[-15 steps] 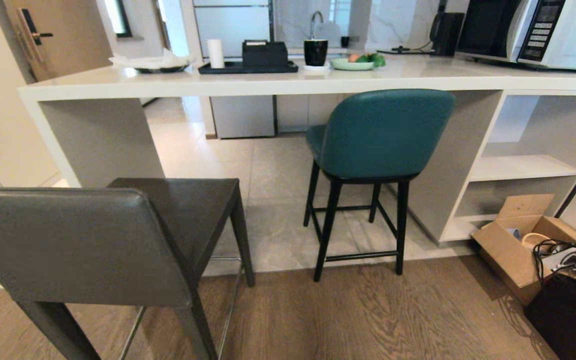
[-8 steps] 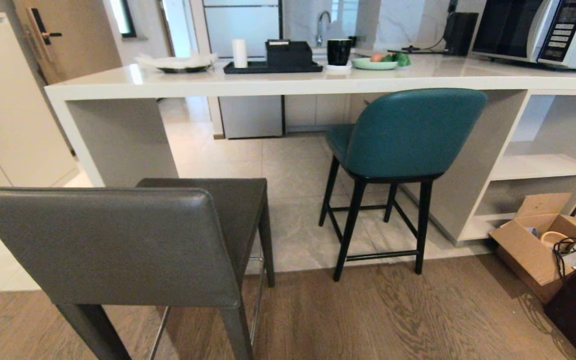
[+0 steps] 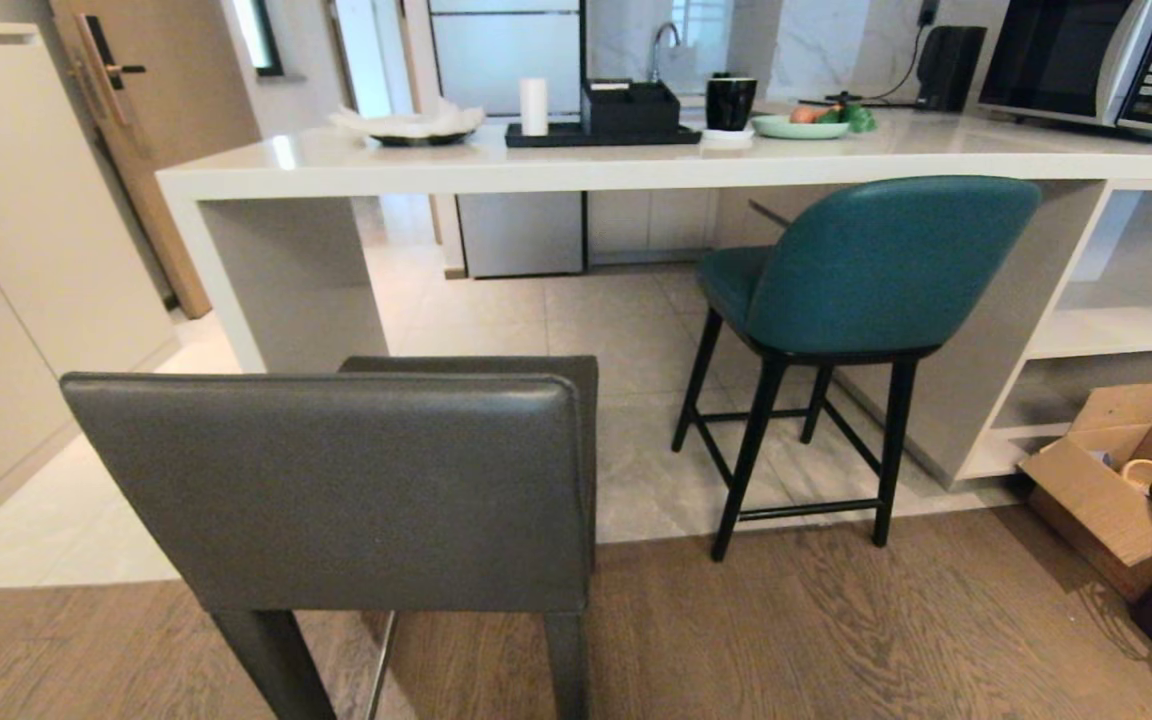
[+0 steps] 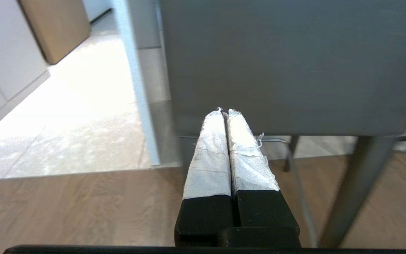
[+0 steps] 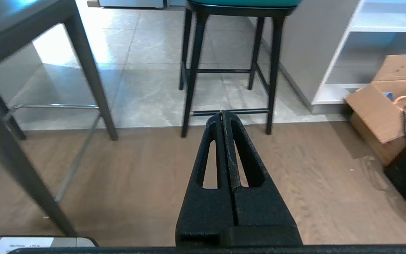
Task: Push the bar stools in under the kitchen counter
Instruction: Push the gray chair back under the dining table
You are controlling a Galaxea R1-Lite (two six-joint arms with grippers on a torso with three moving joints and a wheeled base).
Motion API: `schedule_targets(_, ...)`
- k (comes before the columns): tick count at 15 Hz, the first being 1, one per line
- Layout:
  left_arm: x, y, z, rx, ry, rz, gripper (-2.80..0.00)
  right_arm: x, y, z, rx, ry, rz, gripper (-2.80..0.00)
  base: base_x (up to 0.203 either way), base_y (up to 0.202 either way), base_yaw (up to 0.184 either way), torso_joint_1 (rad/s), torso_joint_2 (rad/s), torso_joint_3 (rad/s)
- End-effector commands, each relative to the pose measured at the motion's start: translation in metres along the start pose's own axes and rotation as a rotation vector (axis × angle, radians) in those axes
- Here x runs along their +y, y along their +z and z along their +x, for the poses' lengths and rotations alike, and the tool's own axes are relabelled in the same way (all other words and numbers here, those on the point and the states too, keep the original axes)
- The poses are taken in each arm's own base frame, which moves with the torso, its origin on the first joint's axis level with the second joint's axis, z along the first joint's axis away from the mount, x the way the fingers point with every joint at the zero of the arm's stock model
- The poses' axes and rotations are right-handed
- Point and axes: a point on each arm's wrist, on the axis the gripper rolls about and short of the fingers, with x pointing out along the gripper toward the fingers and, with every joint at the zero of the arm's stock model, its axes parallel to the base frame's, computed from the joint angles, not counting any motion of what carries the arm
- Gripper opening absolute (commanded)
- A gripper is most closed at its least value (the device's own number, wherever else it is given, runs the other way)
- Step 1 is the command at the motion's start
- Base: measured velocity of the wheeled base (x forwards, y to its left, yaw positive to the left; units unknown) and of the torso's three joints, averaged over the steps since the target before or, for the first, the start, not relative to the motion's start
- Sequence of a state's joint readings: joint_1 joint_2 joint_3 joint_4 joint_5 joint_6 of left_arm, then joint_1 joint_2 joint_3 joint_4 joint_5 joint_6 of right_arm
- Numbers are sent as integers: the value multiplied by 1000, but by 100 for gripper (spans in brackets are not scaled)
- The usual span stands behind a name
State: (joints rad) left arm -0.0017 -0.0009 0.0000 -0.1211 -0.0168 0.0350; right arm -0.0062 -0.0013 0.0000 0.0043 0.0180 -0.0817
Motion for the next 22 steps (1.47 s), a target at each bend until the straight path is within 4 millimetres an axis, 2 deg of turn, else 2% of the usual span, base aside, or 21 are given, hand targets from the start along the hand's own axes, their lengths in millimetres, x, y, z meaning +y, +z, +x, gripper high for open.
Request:
schedule_targets(1, 0, -11, 2, 39, -2, 0, -280, 0, 0, 0, 3, 1, -1, -280, 0, 198, -2, -3, 2, 0)
schedule_targets(12, 0, -11, 2, 41, 0, -3, -280, 0, 0, 0, 3, 1, -1, -280, 0, 189, -2, 2, 3, 4)
schedule_targets(17, 0, -11, 2, 38, 3, -8, -280, 0, -1, 0, 4, -5, 22, -280, 0, 14, -1, 0, 0, 1)
schedule_targets(18, 0, -6, 1, 18, 0, -19, -280, 0, 0, 0, 5, -11, 34, -280, 0, 0, 0, 0, 0, 0)
schedule_targets(20, 0, 23, 1, -9, -19, -49, -280, -1, 8, -2, -9, -22, 39, -280, 0, 0, 0, 0, 0, 0)
schedule_targets(22, 1, 49, 15, 50, -58, -75, -280, -4, 41, -2, -21, -37, 91, -280, 0, 0, 0, 0, 0, 0)
